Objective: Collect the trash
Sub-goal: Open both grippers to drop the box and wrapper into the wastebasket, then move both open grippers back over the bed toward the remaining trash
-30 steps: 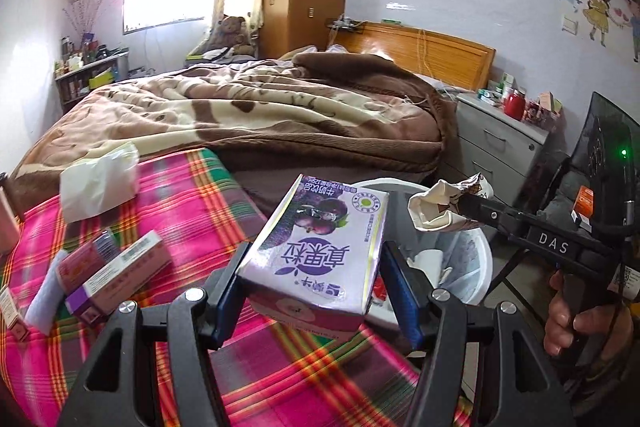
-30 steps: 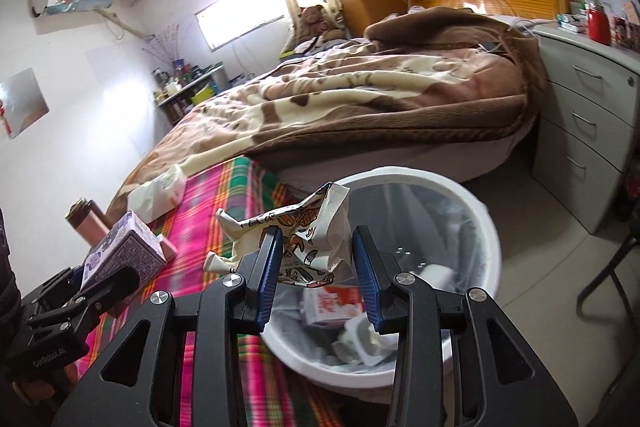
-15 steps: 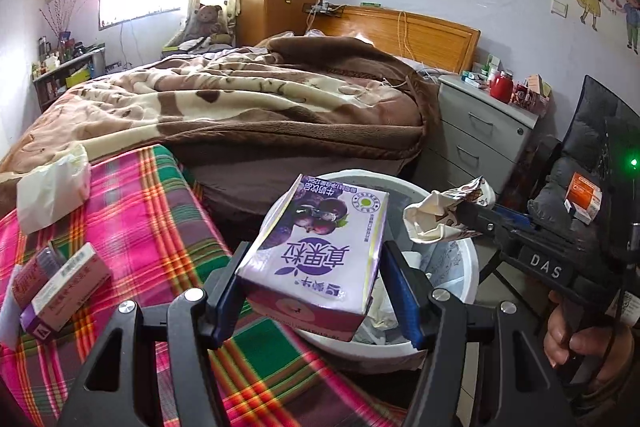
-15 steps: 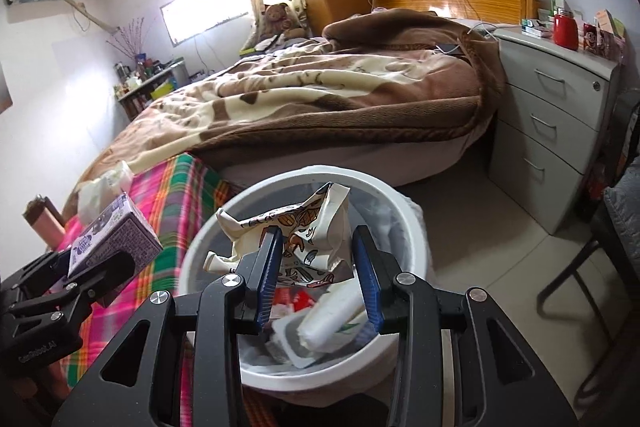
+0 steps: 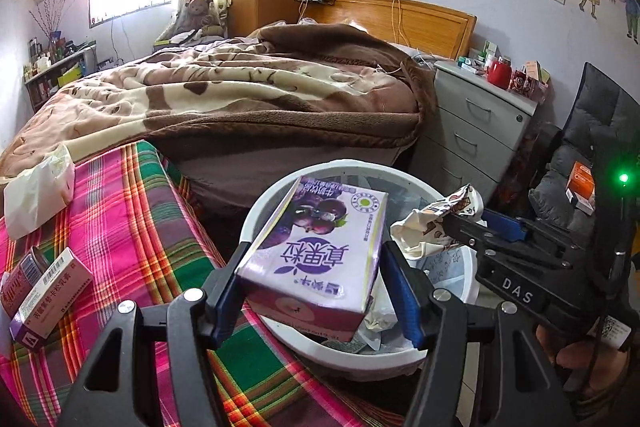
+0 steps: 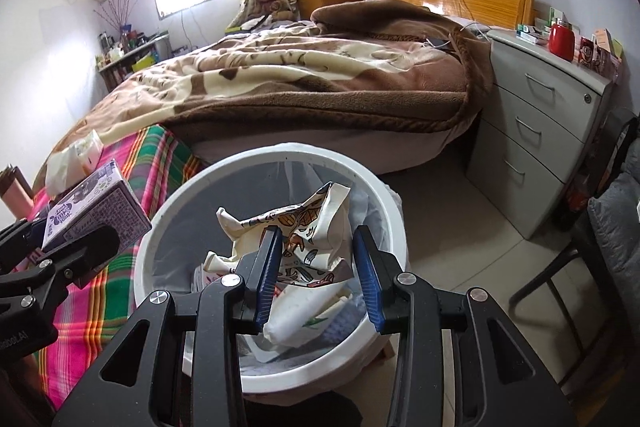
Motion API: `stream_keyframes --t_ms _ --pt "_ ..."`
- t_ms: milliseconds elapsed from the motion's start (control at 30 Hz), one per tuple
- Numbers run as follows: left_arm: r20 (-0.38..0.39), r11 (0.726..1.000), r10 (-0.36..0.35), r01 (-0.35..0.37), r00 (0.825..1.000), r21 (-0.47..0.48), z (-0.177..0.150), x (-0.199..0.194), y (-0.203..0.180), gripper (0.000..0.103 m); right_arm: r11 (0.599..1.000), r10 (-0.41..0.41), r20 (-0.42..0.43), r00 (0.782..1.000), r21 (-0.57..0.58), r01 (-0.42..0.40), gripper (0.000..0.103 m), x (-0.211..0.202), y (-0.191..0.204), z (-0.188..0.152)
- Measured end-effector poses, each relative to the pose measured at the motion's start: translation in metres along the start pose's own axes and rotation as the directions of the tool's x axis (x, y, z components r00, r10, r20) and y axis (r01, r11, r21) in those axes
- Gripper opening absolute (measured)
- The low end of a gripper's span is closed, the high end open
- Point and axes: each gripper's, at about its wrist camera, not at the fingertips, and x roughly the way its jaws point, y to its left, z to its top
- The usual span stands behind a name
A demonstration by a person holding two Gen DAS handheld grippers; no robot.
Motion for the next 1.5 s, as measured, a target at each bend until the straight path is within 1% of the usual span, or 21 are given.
stream_keyframes --t_ms 67,100,133,167,200,233,400,633,867,1100,1167,1267,1500 --pt "0.002 1.0 0.002 -0.002 1.0 0.004 0.0 0.0 -0.001 0.069 1.0 -0.014 -0.001 1.0 -0.007 0.014 0.039 0.0 0.0 0.0" --pt "0.004 1.0 0.0 0.0 1.0 0.007 0.0 -0.001 -0.002 0.072 1.0 -0.011 -0.003 1.0 -0.007 0.011 0.04 0.0 0.0 0.0" --pt "0.006 1.0 0.001 -0.001 1.0 0.008 0.0 -0.001 -0.002 0.074 1.0 -0.006 -0.005 1.0 -0.006 0.006 0.048 0.0 -0.001 0.001" --pt "0.008 1.0 0.003 -0.003 1.0 0.008 -0.001 -0.001 -0.003 0.075 1.0 -0.005 -0.004 1.0 -0.003 0.005 0.054 -0.001 -0.001 0.001" --pt "0.008 1.0 0.001 -0.002 1.0 0.006 -0.001 -0.002 -0.003 0.075 1.0 -0.006 0.002 1.0 -0.002 0.006 0.063 -0.001 -0.002 0.001" --pt "0.007 1.0 0.0 0.0 1.0 0.002 -0.001 -0.002 -0.002 0.075 1.0 -0.007 0.007 1.0 -0.001 0.007 0.064 -0.003 -0.002 0.0" --pt "0.013 1.0 0.003 -0.003 1.0 -0.005 -0.003 -0.007 0.0 0.075 1.0 -0.003 0.008 1.0 0.003 0.003 0.064 -0.005 -0.001 -0.001" --pt "0.029 1.0 0.007 -0.007 1.0 -0.017 -0.006 -0.019 0.007 0.075 1.0 0.02 0.036 0.999 0.001 -0.02 0.064 -0.012 0.009 0.0" --pt "0.05 0.999 0.032 -0.03 0.998 -0.041 -0.013 -0.036 0.022 0.076 0.999 0.05 0.062 0.997 -0.001 -0.05 0.064 -0.02 0.023 0.001" --pt "0.073 0.995 0.077 -0.072 0.994 -0.069 -0.021 -0.056 0.044 0.076 0.996 0.089 0.082 0.993 -0.021 -0.087 0.064 -0.026 0.047 -0.001" --pt "0.081 0.993 0.102 -0.096 0.992 -0.07 -0.023 -0.061 0.05 0.076 0.995 0.099 0.08 0.992 -0.029 -0.097 0.064 -0.026 0.054 -0.001" --pt "0.084 0.991 0.107 -0.099 0.991 -0.09 -0.028 -0.068 0.061 0.076 0.993 0.115 0.079 0.99 -0.038 -0.112 0.064 -0.026 0.065 -0.002" --pt "0.088 0.978 0.164 -0.15 0.982 -0.146 -0.041 -0.084 0.095 0.076 0.985 0.162 0.063 0.985 -0.074 -0.157 0.064 -0.022 0.097 -0.006"
